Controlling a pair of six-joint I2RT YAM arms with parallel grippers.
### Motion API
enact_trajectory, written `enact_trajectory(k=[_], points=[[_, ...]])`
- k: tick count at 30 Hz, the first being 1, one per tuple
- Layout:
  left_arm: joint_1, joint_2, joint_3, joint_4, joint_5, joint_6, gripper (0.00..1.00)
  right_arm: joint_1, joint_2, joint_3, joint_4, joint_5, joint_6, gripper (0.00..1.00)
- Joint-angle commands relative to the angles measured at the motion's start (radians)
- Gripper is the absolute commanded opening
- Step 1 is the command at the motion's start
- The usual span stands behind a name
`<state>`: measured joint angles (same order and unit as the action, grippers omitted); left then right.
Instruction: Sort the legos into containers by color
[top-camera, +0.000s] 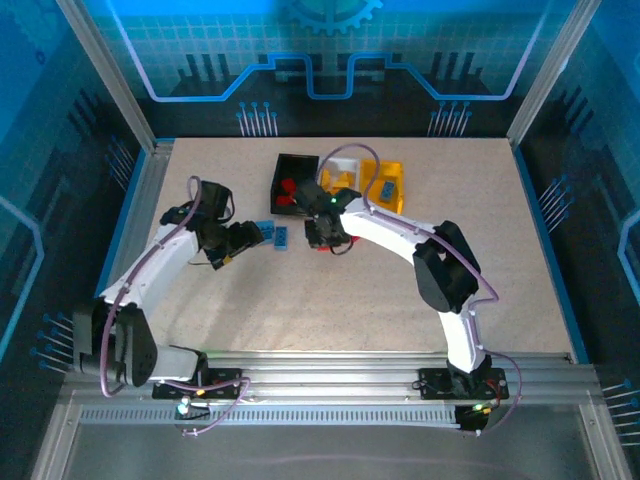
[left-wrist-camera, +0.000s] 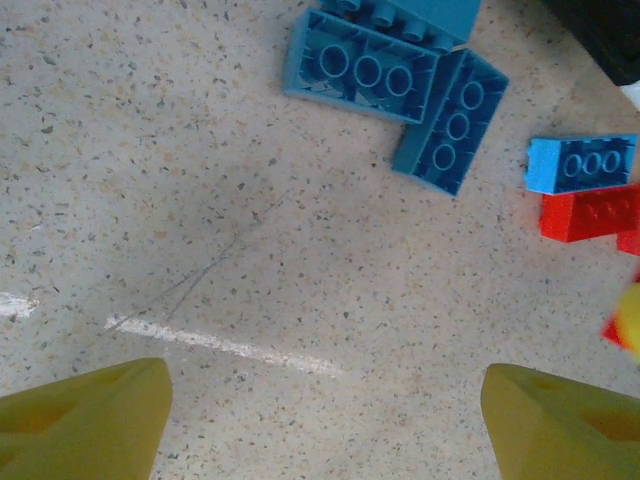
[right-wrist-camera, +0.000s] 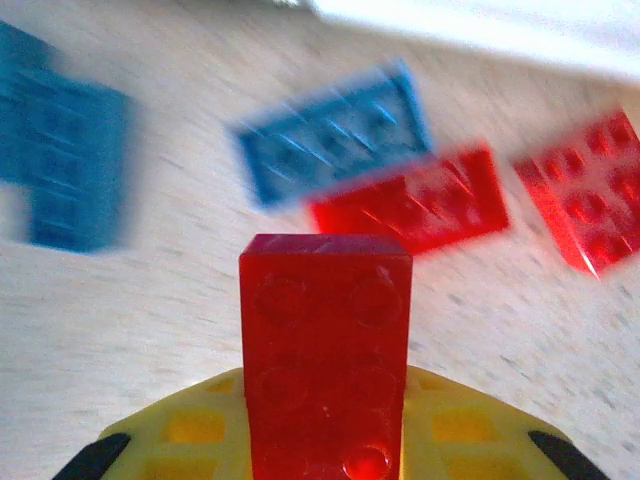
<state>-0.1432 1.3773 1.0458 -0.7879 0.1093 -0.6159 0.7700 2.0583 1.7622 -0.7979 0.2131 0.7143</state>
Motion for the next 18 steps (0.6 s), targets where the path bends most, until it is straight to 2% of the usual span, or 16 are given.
enact_trajectory(k=[1, 5, 10, 12, 14, 18], points=[[0.018, 0.008, 0.032, 0.0, 0.01, 0.03, 0.82, -0.023, 0.06, 0.163, 0.037, -0.095, -0.061, 0.25], [0.03, -0.009, 0.025, -0.015, 0.016, 0.033, 0.82, -0.058, 0.246, 0.472, -0.011, -0.096, -0.09, 0.28], [0.047, -0.033, 0.02, -0.04, 0.023, 0.047, 0.82, -0.105, 0.546, 0.958, -0.149, -0.074, -0.096, 0.52], [0.052, -0.039, 0.018, -0.045, 0.022, 0.055, 0.83, -0.112, 0.573, 1.038, -0.205, -0.036, -0.098, 0.54], [0.056, -0.044, 0.008, -0.041, 0.024, 0.056, 0.83, -0.107, 0.524, 0.955, -0.228, 0.002, -0.111, 0.56], [0.062, -0.049, -0.015, -0.014, 0.039, 0.047, 0.83, -0.096, 0.22, 0.424, -0.093, 0.062, -0.113, 0.58]])
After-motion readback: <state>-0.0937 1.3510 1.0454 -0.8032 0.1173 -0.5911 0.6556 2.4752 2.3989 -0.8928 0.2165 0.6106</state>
